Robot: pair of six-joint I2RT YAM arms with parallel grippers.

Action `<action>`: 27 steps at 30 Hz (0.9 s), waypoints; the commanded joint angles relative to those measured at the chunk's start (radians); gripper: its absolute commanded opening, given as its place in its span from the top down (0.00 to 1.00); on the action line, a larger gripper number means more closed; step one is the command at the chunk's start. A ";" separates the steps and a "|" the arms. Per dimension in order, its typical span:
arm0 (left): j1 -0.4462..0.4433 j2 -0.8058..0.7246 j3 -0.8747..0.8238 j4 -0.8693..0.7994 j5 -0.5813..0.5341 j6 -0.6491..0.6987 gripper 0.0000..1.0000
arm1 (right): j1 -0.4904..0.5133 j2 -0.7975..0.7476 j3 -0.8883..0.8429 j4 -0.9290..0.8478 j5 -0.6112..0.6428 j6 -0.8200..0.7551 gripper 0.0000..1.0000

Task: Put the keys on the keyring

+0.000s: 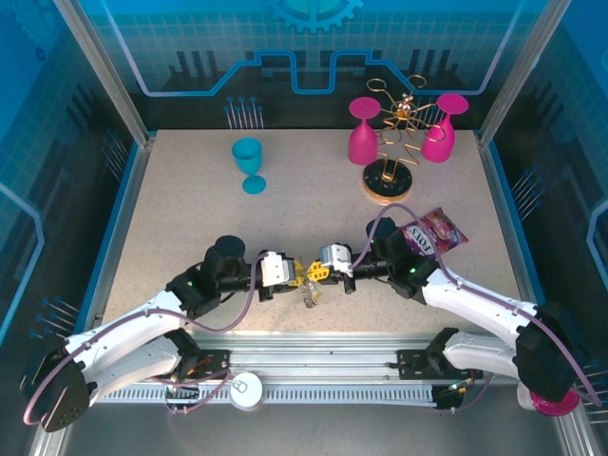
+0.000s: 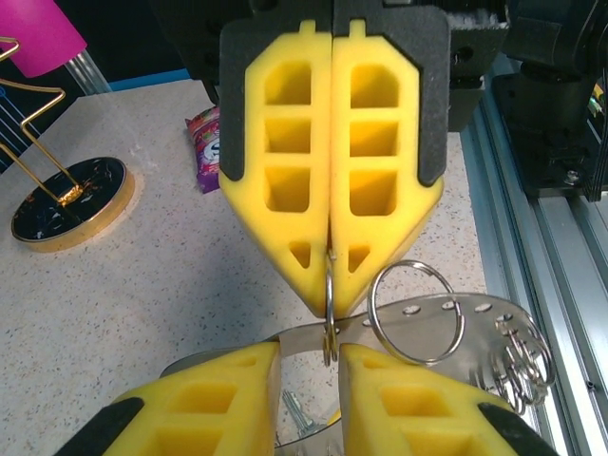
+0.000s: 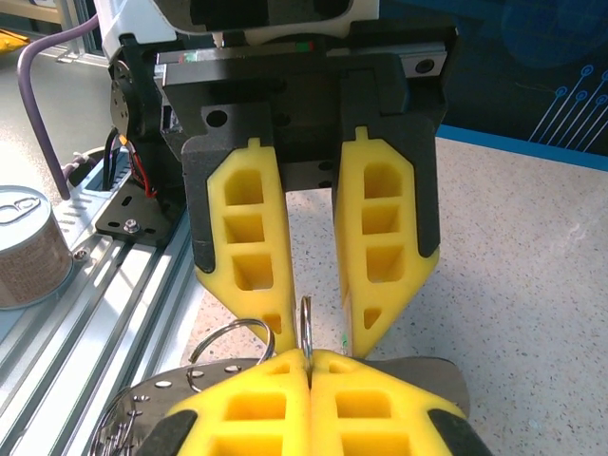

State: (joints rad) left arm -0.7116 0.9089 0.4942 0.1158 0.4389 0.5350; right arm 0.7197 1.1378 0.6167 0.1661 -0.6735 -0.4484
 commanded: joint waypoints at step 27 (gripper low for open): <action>-0.002 -0.045 -0.011 0.048 -0.057 0.058 1.00 | 0.007 -0.092 -0.003 -0.133 0.200 -0.102 0.80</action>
State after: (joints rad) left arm -0.7109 0.8764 0.4679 0.1665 0.4011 0.5514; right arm 0.7254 1.0706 0.6090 0.1024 -0.5198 -0.5064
